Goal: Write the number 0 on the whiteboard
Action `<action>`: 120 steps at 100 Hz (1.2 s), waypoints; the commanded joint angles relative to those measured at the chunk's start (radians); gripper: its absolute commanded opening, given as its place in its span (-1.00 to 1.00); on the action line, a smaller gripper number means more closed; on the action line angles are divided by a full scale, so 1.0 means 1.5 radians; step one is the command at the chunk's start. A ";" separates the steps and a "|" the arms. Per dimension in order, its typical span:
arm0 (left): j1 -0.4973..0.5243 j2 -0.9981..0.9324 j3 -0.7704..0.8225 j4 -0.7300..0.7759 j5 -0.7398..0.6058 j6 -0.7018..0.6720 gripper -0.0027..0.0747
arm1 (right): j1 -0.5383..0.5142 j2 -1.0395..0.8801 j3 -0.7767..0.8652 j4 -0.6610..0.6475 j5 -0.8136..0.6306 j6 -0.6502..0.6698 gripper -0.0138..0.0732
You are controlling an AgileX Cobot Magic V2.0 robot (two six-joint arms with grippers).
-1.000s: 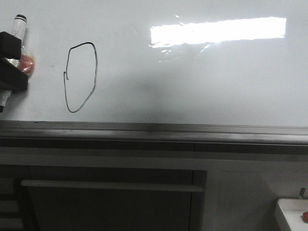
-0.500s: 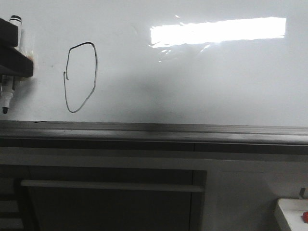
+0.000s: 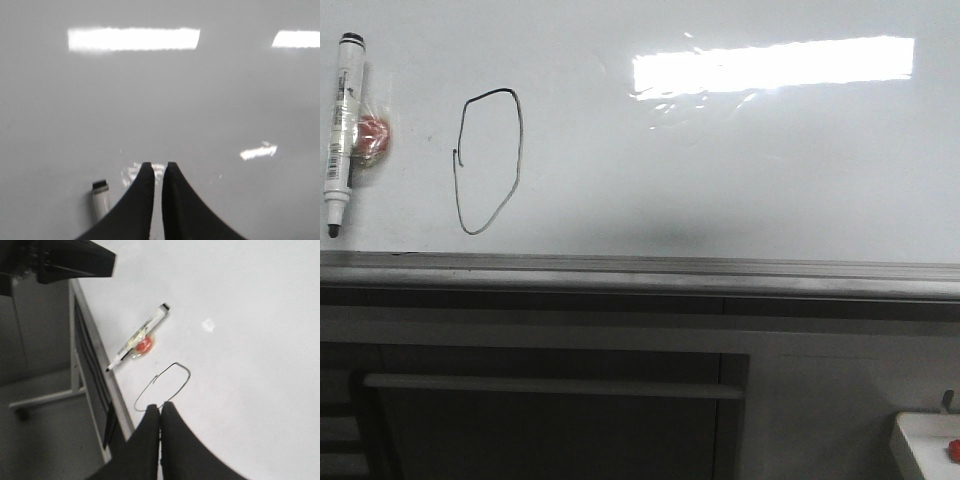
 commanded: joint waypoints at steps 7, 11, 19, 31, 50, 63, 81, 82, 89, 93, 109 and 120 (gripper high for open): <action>0.003 -0.118 -0.008 0.032 -0.041 -0.001 -0.98 | -0.001 -0.136 0.133 0.021 -0.210 0.002 -0.80; 0.003 -0.147 0.000 0.040 -0.037 -0.001 -0.98 | -0.001 -0.178 0.175 0.021 -0.251 0.002 -0.80; 0.003 -0.211 0.017 0.052 0.000 -0.001 -0.98 | -0.001 -0.252 0.271 0.025 -0.301 0.002 -0.80; 0.003 -0.294 0.051 0.052 0.085 -0.001 -0.98 | -0.001 -0.359 0.388 0.031 -0.301 0.002 -0.80; 0.003 -0.387 0.130 0.126 0.092 -0.001 -0.98 | -0.001 -0.493 0.530 0.047 -0.305 0.002 -0.80; 0.003 -0.403 0.159 0.133 0.089 -0.001 -0.98 | -0.001 -0.544 0.569 0.047 -0.306 0.002 -0.80; 0.003 -0.403 0.174 0.133 0.093 -0.001 -0.98 | -0.001 -0.552 0.573 0.047 -0.297 0.002 -0.80; 0.003 -0.403 0.174 0.133 0.093 -0.001 -0.98 | -0.001 -0.552 0.573 0.047 -0.297 0.002 -0.80; 0.003 -0.403 0.180 0.133 0.094 -0.001 -0.98 | -0.001 -0.552 0.573 0.047 -0.297 0.002 -0.80; 0.003 -0.403 0.182 0.133 0.094 -0.001 -0.98 | -0.001 -0.552 0.573 0.047 -0.297 0.002 -0.80; 0.003 -0.403 0.187 0.133 0.095 -0.001 -0.98 | -0.001 -0.552 0.573 0.047 -0.297 0.002 -0.80; 0.003 -0.403 0.187 0.133 0.095 -0.001 -0.98 | -0.001 -0.552 0.573 0.047 -0.297 0.002 -0.80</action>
